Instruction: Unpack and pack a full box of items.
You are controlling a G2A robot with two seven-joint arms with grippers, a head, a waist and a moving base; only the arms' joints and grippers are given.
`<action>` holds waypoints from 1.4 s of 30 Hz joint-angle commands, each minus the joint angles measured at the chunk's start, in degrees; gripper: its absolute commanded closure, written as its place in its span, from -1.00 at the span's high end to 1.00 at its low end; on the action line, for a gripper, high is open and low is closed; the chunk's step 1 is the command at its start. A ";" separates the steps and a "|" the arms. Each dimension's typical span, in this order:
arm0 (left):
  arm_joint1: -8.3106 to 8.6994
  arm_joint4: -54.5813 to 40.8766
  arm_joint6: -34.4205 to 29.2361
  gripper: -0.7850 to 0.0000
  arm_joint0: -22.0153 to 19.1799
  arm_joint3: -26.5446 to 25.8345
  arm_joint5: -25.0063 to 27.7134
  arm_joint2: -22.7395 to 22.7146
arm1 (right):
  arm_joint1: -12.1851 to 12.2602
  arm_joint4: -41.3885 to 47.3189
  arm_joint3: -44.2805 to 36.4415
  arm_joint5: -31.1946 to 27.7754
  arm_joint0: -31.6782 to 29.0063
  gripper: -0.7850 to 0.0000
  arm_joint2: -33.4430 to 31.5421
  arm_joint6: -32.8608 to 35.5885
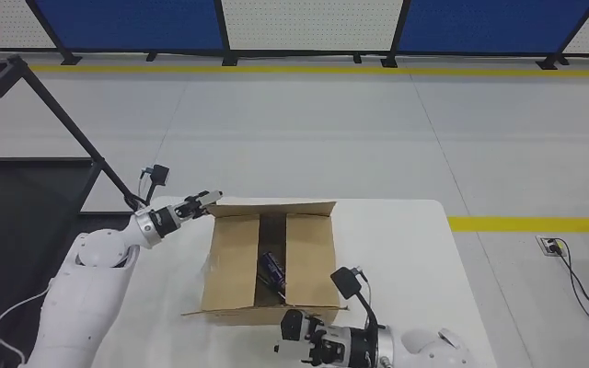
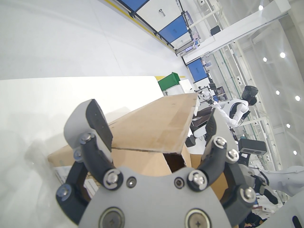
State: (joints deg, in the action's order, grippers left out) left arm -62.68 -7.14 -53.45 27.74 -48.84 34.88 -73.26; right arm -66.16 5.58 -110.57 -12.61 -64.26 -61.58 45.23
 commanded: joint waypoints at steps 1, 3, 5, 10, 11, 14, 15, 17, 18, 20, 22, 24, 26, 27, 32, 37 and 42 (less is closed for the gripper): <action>0.47 -0.02 -1.26 1.00 1.14 -2.43 -0.23 -0.66 | -0.01 0.29 0.21 0.07 0.14 1.00 -0.17 -0.15; 0.88 -1.69 -4.04 1.00 2.22 -4.86 -0.78 -1.32 | 0.00 0.56 0.26 0.04 0.11 1.00 -0.36 -0.29; 1.43 -1.97 -6.22 1.00 3.18 -7.19 -1.18 -2.24 | 0.00 0.71 0.31 -0.04 0.15 1.00 -0.63 -0.61; 2.67 -0.99 -10.80 1.00 4.96 -11.49 -3.35 -3.84 | -0.01 1.10 0.60 0.07 0.58 1.00 -1.15 -0.93; 2.88 -0.92 -11.73 1.00 5.09 -11.97 -3.79 -4.09 | 0.00 1.12 0.75 0.14 0.67 1.00 -1.26 -0.94; 3.31 -3.26 -15.37 1.00 5.28 -13.47 -4.98 -4.52 | 0.01 1.14 1.20 0.43 1.02 1.00 -1.70 -1.15; 3.42 -4.73 -17.31 1.00 5.25 -13.98 -5.52 -4.49 | 0.01 1.15 1.38 0.57 1.16 1.00 -1.87 -1.30; 3.67 -6.02 -20.46 1.00 5.03 -14.62 -6.34 -4.39 | -0.01 1.00 1.84 0.88 1.50 1.00 -2.25 -2.02; 3.75 -6.23 -21.10 1.00 4.91 -14.93 -6.58 -4.26 | -0.04 0.83 2.17 1.16 1.74 1.00 -2.37 -2.57; 3.79 -6.45 -22.06 1.00 4.81 -15.57 -7.00 -3.55 | -0.18 0.51 3.17 1.91 2.60 1.00 -2.30 -3.69; 3.82 -5.55 -22.17 1.00 4.59 -15.85 -7.37 -2.72 | -0.41 0.32 4.56 2.82 3.82 1.00 -1.71 -4.50; 3.75 -4.60 -21.89 1.00 4.29 -15.77 -7.78 -1.61 | -0.70 0.23 6.41 3.84 5.36 1.00 -0.93 -5.32; 3.58 -4.09 -21.54 1.00 3.99 -15.48 -8.16 -0.27 | -1.01 0.15 8.55 4.77 6.98 1.00 -0.15 -5.83; 3.48 -4.36 -21.39 1.00 3.81 -15.24 -8.36 0.28 | -1.13 0.46 9.51 4.89 7.62 1.00 0.08 -5.93; 3.07 -4.48 -20.69 1.00 3.06 -14.60 -8.66 2.86 | -0.66 1.86 12.87 3.04 6.87 1.00 -2.61 -3.25; 2.78 -4.98 -20.09 1.00 2.38 -13.64 -9.10 4.61 | 0.01 0.93 15.25 4.26 5.90 1.00 -5.49 -1.49; 2.53 -5.19 -19.21 1.00 1.67 -12.16 -9.33 6.00 | -0.42 1.44 18.07 5.91 9.10 1.00 -4.77 -2.61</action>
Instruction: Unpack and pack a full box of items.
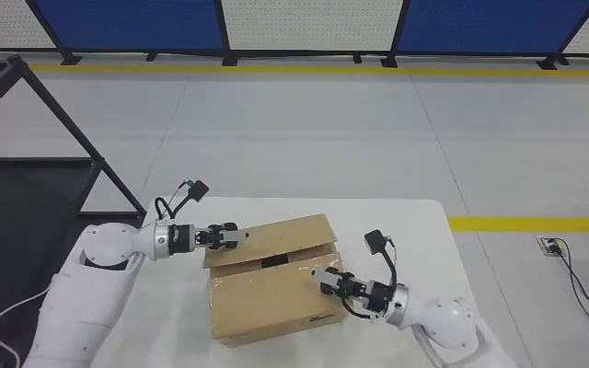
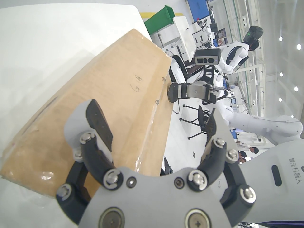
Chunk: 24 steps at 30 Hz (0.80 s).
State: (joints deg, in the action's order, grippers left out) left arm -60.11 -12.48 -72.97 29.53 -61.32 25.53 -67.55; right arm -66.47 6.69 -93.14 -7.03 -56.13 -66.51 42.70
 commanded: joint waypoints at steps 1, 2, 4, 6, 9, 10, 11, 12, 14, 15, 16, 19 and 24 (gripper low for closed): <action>-0.08 0.06 0.50 1.00 -0.18 0.59 -0.08 0.52 | -0.21 0.47 1.17 0.69 1.84 1.00 0.37 -0.08; -0.11 -0.09 0.61 1.00 -0.26 0.80 -0.12 0.71 | -0.32 0.69 1.66 1.00 2.71 1.00 0.60 -0.03; -0.15 -0.24 0.98 1.00 -0.39 1.21 -0.13 0.97 | -0.55 1.23 2.48 1.51 4.41 1.00 1.11 0.25; -0.16 -0.48 1.09 1.00 -0.51 1.43 -0.27 1.18 | -0.75 1.97 3.04 1.97 5.89 1.00 1.58 0.93; -0.15 -0.71 1.24 1.00 -0.64 1.61 -0.26 1.41 | -1.06 1.74 3.73 3.09 7.77 1.00 2.70 1.20; -0.14 -0.79 1.33 1.00 -0.68 1.68 -0.26 1.47 | -1.19 1.58 4.12 3.55 8.47 1.00 3.16 1.17; -0.14 -0.82 1.51 1.00 -0.71 1.72 -0.14 1.52 | -1.34 1.60 4.62 3.86 9.17 1.00 3.61 1.09; -0.13 -0.86 1.62 1.00 -0.72 1.77 -0.10 1.57 | -1.49 1.60 5.23 4.19 9.89 1.00 4.05 1.06; -0.09 -0.96 1.96 1.00 -0.79 1.93 -0.13 1.56 | -1.78 1.75 6.48 4.45 11.19 1.00 4.75 0.78; -0.06 -0.97 2.11 1.00 -0.80 1.98 -0.14 1.55 | -1.91 1.91 7.16 4.49 11.73 1.00 5.00 0.61; -0.04 -1.15 2.27 1.00 -0.77 2.01 -0.10 1.51 | -2.02 2.00 7.86 4.58 12.21 1.00 5.15 0.31; 0.05 -1.42 2.76 1.00 -0.64 2.04 -0.20 1.42 | -2.31 2.06 9.66 4.68 13.19 1.00 5.50 -0.83; 0.29 -2.03 4.59 1.00 -0.16 2.01 -0.17 0.64 | -2.59 2.83 12.16 4.39 14.23 1.00 5.59 -0.72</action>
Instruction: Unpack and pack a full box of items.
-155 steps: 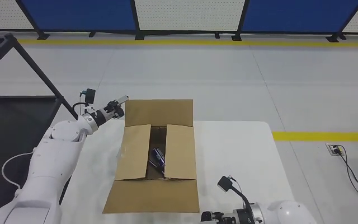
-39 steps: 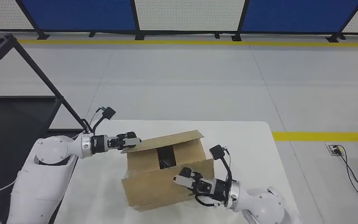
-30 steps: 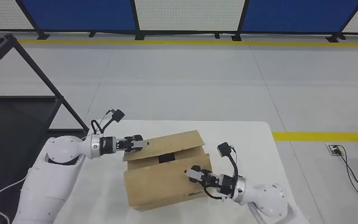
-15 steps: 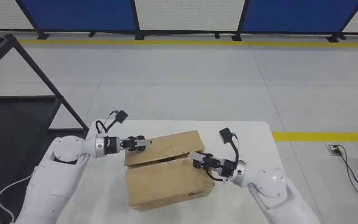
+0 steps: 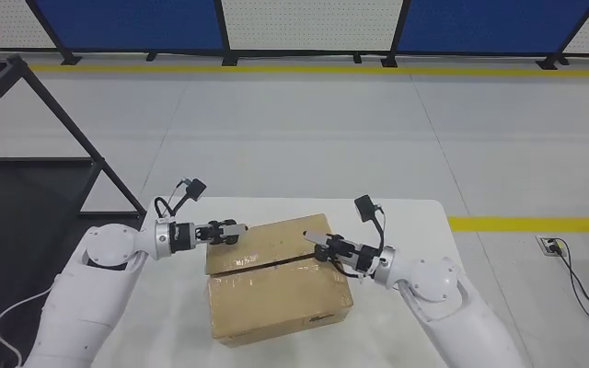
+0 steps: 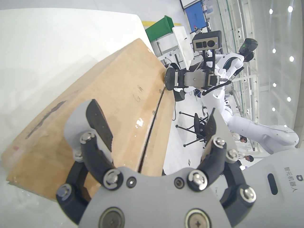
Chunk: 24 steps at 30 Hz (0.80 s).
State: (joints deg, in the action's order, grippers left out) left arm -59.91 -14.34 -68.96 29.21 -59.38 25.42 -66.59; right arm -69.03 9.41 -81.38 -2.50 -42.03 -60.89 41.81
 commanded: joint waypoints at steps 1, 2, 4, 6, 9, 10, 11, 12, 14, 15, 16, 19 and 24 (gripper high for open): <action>0.21 -0.20 1.11 1.00 0.27 0.26 -0.23 -0.73 | -0.05 0.26 0.72 -0.29 0.18 1.00 -0.11 0.30; 0.36 -0.08 1.74 1.00 0.40 0.48 -0.36 -1.20 | -0.06 0.50 1.02 -0.27 0.20 1.00 -0.22 0.42; 0.69 -0.34 2.98 1.00 0.79 1.05 -0.82 -2.41 | -0.08 0.55 1.57 0.03 0.40 1.00 -0.31 0.84; 1.13 -0.40 3.97 1.00 1.33 1.83 -1.67 -3.80 | -0.10 0.56 2.02 0.49 0.69 1.00 -0.37 1.23; 1.87 -0.33 4.77 1.00 2.94 3.28 -3.31 -5.80 | -0.12 0.71 2.63 0.52 0.88 1.00 -0.53 1.67; 2.20 -0.47 4.43 1.00 3.65 3.80 -3.84 -6.67 | -0.13 0.97 2.75 0.42 0.87 1.00 -0.62 1.94; 2.49 -0.77 4.16 1.00 4.20 3.92 -4.10 -7.47 | -0.13 1.23 2.85 0.27 0.78 1.00 -0.72 2.19; 2.73 -0.88 4.13 1.00 4.83 3.95 -4.31 -8.13 | -0.12 1.26 2.89 0.12 0.69 1.00 -0.79 2.34; 3.17 -0.83 3.37 1.00 6.06 3.51 -4.94 -9.00 | -0.11 1.22 2.91 -0.21 0.43 1.00 -0.85 2.42; 3.34 -1.27 2.76 1.00 6.55 3.10 -5.39 -9.38 | -0.11 1.18 2.86 -0.29 0.32 1.00 -0.87 2.41; 3.52 -1.50 2.35 1.00 7.02 2.87 -5.77 -9.81 | -0.12 1.15 2.82 -0.31 0.26 1.00 -0.91 2.40; 4.11 -2.14 1.41 1.00 8.58 2.52 -6.31 -11.27 | -0.14 1.25 2.68 -0.46 0.09 1.00 -1.08 2.26; 4.41 -3.08 0.98 1.00 9.00 2.46 -7.23 -11.73 | -0.18 1.21 2.41 -0.42 0.01 1.00 -1.28 1.99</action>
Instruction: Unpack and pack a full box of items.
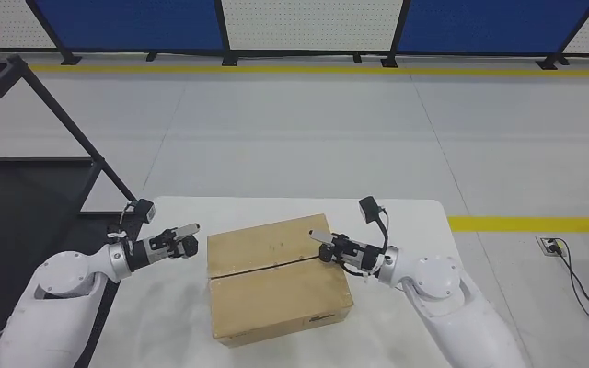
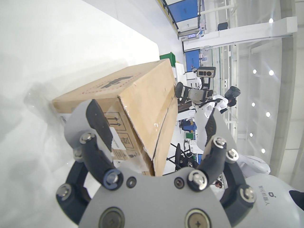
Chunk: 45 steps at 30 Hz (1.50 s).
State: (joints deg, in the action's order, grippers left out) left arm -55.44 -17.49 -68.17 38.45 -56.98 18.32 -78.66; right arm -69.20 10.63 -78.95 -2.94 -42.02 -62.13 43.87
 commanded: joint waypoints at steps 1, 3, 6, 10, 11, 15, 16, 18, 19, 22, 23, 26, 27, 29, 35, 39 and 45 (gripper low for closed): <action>-0.10 0.13 0.35 1.00 -0.47 0.23 -0.13 0.63 | -0.02 -0.03 -0.06 0.03 -0.02 1.00 -0.07 -0.10; -0.34 -0.08 1.04 1.00 -1.13 0.61 -0.22 1.46 | -0.04 -0.05 -0.13 0.09 -0.02 1.00 -0.10 -0.08; -0.87 -0.11 1.93 1.00 -2.70 1.72 -0.33 3.31 | -0.06 -0.19 -0.38 0.13 -0.14 1.00 -0.16 -0.15; -1.57 0.38 2.26 1.00 -5.11 3.73 0.01 5.75 | -0.06 -0.33 -0.68 0.17 -0.46 1.00 -0.29 -0.16; -1.74 0.30 2.29 1.00 -5.69 4.28 0.15 6.23 | -0.06 -0.42 -0.73 0.25 -0.52 1.00 -0.32 -0.22; -2.37 -0.06 2.06 1.00 -7.80 6.17 0.84 8.01 | -0.08 -0.71 -0.89 0.41 -0.64 1.00 -0.33 -0.26; -2.52 -0.24 2.04 1.00 -8.26 6.59 0.99 8.39 | -0.09 -0.73 -0.93 0.45 -0.66 1.00 -0.35 -0.26; -2.84 -0.53 1.94 1.00 -9.21 7.51 1.12 9.20 | -0.08 -0.81 -0.99 0.45 -0.67 1.00 -0.49 -0.23; -3.03 -0.69 1.97 1.00 -9.70 7.99 1.13 9.63 | -0.07 -0.82 -0.97 0.42 -0.69 1.00 -0.60 -0.21; -3.62 -1.39 1.51 1.00 -11.18 9.30 1.35 10.98 | -0.03 -0.73 -0.89 0.33 -0.79 1.00 -0.91 -0.08; -3.82 -1.60 1.36 1.00 -11.67 9.75 1.43 11.42 | -0.01 -0.71 -0.87 0.28 -0.84 1.00 -1.03 0.00; -4.44 -1.63 1.31 1.00 -13.29 10.94 1.83 12.83 | 0.06 -0.68 -0.74 0.18 -1.05 1.00 -1.48 0.13; -4.65 -1.73 1.20 1.00 -13.82 11.34 1.87 13.29 | 0.10 -0.66 -0.71 0.10 -1.12 1.00 -1.66 0.26; -5.11 -1.60 1.30 1.00 -14.88 12.06 2.08 14.29 | 0.21 -0.58 -0.71 -0.06 -1.35 1.00 -2.12 0.58; -6.56 -1.79 1.65 1.00 -17.80 14.54 2.30 17.09 | 0.81 -1.27 -2.76 -1.09 -3.38 1.00 -3.85 2.29; -7.47 -2.63 3.10 1.00 -19.51 16.75 2.99 18.16 | 1.19 -2.23 -4.23 -1.40 -4.73 1.00 -4.59 3.41; -6.68 -8.08 5.35 1.00 -19.26 20.88 6.43 13.89 | 1.36 -2.90 -4.85 -1.28 -5.10 1.00 -4.69 4.07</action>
State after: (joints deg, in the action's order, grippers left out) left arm -62.52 -24.44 -62.81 18.69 -36.74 23.96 -63.52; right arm -67.83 7.70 -83.89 -4.22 -47.24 -66.87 47.82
